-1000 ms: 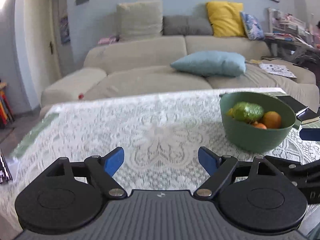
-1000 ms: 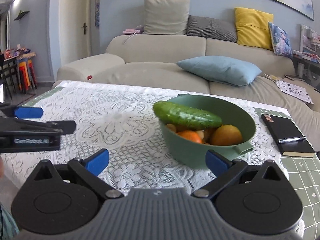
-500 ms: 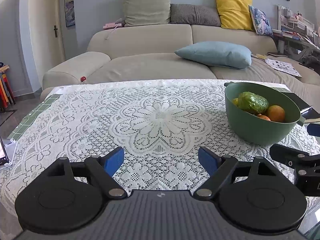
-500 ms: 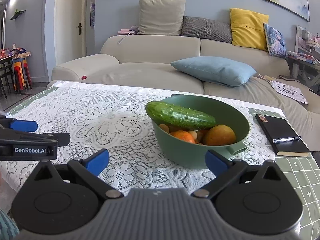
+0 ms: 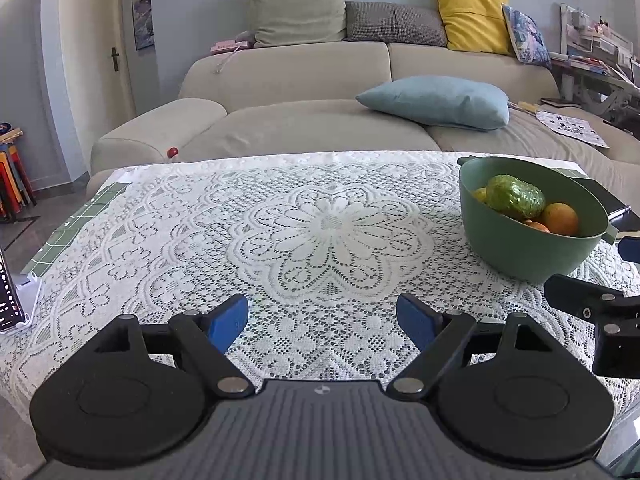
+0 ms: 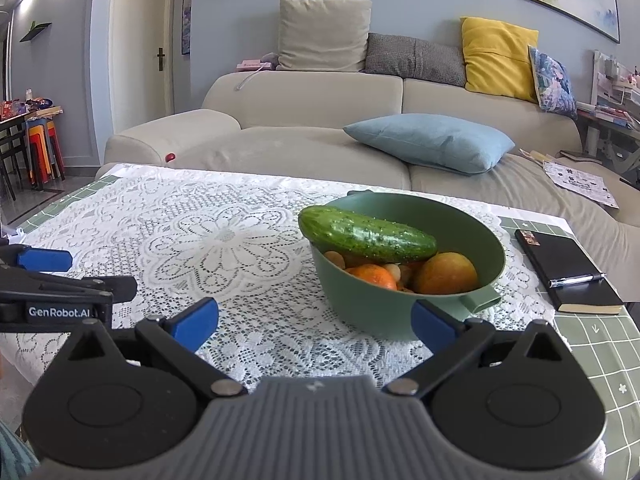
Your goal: Organize fruits
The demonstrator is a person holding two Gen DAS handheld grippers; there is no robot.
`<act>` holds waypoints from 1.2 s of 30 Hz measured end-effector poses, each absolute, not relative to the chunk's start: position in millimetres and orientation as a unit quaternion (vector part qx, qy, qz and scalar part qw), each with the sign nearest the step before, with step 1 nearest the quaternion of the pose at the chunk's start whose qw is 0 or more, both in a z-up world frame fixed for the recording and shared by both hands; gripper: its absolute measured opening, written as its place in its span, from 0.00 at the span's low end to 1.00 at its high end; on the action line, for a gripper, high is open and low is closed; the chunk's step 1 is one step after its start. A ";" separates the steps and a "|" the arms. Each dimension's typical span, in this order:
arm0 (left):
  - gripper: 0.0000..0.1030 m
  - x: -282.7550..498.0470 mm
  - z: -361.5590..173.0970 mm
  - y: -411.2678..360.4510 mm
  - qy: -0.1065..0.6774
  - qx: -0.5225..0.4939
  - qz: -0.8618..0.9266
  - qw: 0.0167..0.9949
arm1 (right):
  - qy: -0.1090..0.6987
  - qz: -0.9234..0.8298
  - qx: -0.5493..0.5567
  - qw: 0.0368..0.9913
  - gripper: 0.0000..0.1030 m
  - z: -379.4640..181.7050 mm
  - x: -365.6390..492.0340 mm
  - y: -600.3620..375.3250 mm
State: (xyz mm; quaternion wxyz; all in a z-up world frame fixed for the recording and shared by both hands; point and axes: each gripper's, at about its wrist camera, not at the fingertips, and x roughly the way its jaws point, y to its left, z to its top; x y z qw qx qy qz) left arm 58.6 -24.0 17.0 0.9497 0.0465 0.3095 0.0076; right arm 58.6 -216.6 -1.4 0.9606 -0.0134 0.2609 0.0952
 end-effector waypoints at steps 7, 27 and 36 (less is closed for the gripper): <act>0.95 57.3 17.2 -24.6 0.311 0.048 0.004 0.949 | 0.264 0.095 -0.015 0.960 0.96 -2.7 60.4 -214.1; 0.95 56.3 16.9 -27.7 0.313 0.052 0.001 0.948 | 0.270 0.100 -0.008 0.958 0.96 -3.6 60.3 -214.9; 0.95 56.4 17.1 -27.4 0.313 0.052 0.002 0.948 | 0.270 0.101 -0.008 0.957 0.96 -3.1 61.1 -215.6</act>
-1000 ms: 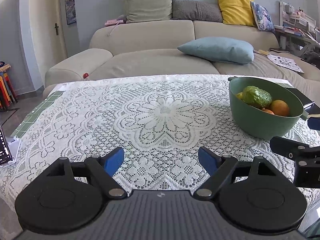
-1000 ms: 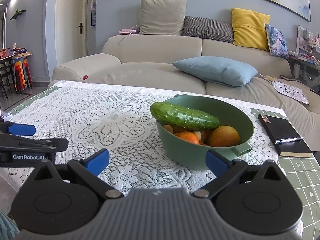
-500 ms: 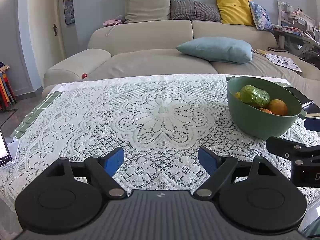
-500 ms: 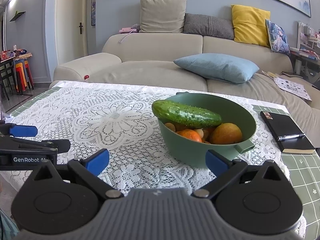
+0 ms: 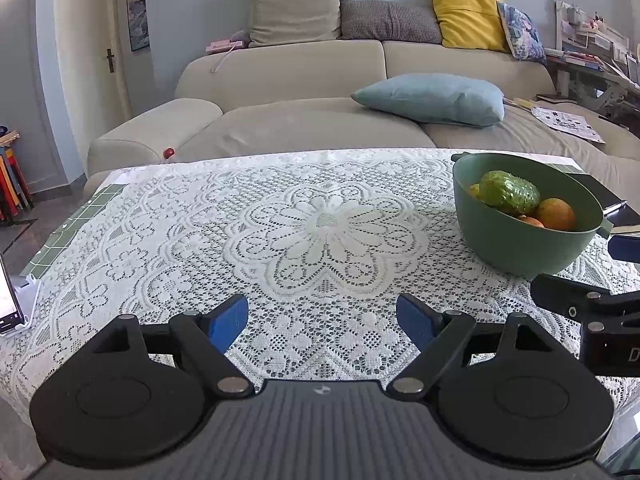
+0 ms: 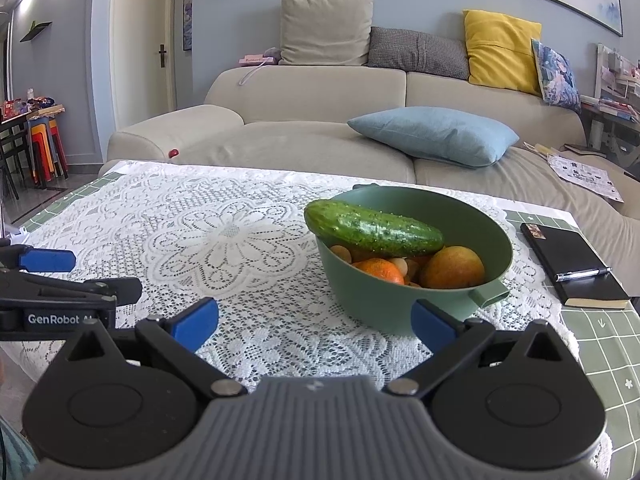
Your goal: Organize fruits
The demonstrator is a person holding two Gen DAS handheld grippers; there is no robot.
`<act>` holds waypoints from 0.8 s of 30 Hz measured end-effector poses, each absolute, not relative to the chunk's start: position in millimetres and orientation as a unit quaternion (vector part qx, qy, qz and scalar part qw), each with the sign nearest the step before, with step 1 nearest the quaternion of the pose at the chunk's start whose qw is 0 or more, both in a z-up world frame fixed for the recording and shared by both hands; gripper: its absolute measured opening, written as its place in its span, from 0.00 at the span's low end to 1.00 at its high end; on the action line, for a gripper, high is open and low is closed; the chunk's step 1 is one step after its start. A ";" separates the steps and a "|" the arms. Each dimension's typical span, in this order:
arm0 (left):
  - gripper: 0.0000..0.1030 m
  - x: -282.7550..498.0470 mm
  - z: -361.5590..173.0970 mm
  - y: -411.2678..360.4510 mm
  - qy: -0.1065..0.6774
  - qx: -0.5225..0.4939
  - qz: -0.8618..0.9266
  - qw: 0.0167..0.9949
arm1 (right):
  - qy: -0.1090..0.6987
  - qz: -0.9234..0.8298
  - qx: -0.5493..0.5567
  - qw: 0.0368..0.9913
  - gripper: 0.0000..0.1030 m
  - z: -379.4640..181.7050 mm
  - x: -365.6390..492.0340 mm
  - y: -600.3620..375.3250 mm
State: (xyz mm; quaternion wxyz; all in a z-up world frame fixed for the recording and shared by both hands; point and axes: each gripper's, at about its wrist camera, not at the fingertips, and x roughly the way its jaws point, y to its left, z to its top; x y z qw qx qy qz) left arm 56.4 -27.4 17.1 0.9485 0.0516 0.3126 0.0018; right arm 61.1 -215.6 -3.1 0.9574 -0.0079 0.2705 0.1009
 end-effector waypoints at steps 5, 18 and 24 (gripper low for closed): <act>0.95 56.6 18.1 -27.9 0.311 0.052 0.003 0.949 | 0.272 0.101 -0.009 0.957 0.96 -4.0 61.6 -215.0; 0.95 55.9 19.8 -27.2 0.309 0.051 0.008 0.950 | 0.274 0.105 -0.013 0.956 0.96 -4.9 62.5 -212.1; 0.95 55.9 19.9 -26.6 0.308 0.050 0.012 0.950 | 0.274 0.105 -0.013 0.956 0.96 -4.8 62.5 -212.2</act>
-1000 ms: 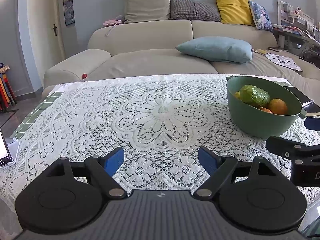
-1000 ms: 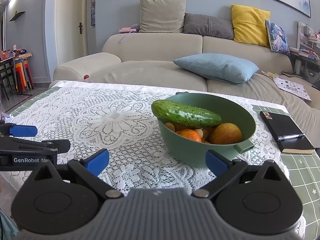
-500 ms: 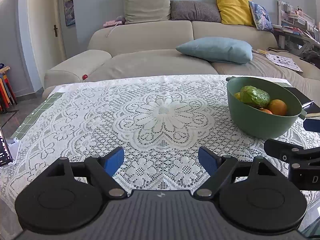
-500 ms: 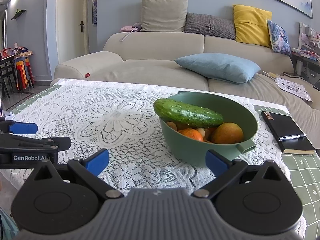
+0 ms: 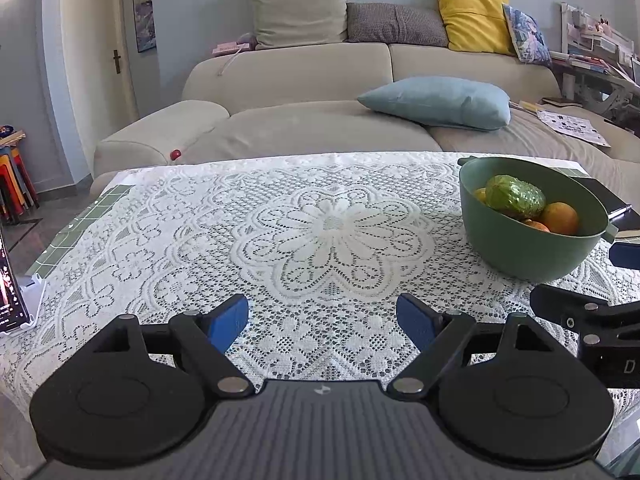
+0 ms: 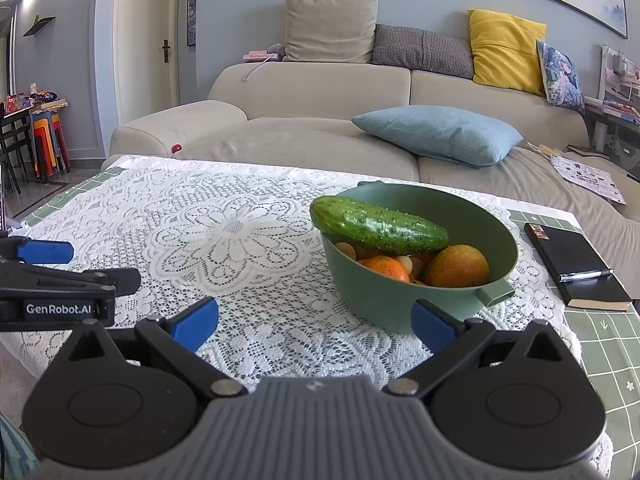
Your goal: Organize fruits
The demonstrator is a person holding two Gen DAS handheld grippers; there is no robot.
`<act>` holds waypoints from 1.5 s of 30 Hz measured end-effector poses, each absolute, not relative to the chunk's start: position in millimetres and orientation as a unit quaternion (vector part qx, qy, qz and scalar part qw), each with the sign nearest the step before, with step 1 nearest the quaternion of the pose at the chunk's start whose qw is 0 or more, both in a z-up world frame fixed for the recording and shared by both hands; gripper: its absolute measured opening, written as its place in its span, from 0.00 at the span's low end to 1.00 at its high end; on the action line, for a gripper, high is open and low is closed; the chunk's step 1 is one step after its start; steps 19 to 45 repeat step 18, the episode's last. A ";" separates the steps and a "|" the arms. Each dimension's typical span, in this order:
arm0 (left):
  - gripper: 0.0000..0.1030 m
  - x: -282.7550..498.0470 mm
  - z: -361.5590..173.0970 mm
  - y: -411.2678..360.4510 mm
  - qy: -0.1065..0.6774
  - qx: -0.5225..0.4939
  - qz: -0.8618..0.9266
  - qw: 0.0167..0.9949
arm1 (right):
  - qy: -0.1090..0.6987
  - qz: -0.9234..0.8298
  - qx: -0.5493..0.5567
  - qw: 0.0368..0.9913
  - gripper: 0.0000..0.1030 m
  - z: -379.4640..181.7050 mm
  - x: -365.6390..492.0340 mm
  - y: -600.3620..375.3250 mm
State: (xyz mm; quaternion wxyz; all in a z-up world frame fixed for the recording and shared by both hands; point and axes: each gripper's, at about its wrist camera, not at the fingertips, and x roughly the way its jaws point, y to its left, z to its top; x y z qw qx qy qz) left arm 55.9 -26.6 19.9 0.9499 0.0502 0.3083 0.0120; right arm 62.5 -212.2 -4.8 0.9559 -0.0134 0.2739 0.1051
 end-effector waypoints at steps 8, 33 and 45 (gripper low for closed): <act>0.95 55.7 19.5 -27.0 0.309 0.050 0.008 0.950 | 0.274 0.105 -0.013 0.956 0.96 -4.8 62.4 -211.7; 0.95 54.9 20.1 -27.9 0.303 0.051 0.010 0.952 | 0.274 0.106 -0.015 0.956 0.96 -6.9 63.0 -211.0; 0.95 54.9 20.1 -27.9 0.303 0.051 0.010 0.952 | 0.274 0.106 -0.015 0.956 0.96 -6.9 63.0 -211.0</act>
